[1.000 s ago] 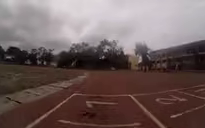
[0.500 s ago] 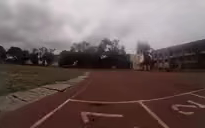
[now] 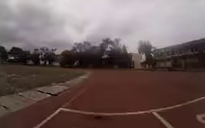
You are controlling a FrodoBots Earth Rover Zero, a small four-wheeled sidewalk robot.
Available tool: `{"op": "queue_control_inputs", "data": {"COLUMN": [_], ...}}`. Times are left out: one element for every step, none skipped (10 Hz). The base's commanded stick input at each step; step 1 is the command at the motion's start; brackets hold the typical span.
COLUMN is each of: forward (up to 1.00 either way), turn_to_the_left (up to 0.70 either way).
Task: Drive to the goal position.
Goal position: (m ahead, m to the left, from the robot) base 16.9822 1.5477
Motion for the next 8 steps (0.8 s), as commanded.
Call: {"op": "queue_control_inputs", "data": {"forward": [1.00, 1.00, 1.00, 1.00, 1.00, 1.00, 1.00, 1.00], "turn_to_the_left": [0.00, 0.00, 0.00, 0.00, 0.00, 0.00, 0.00, 0.00]}}
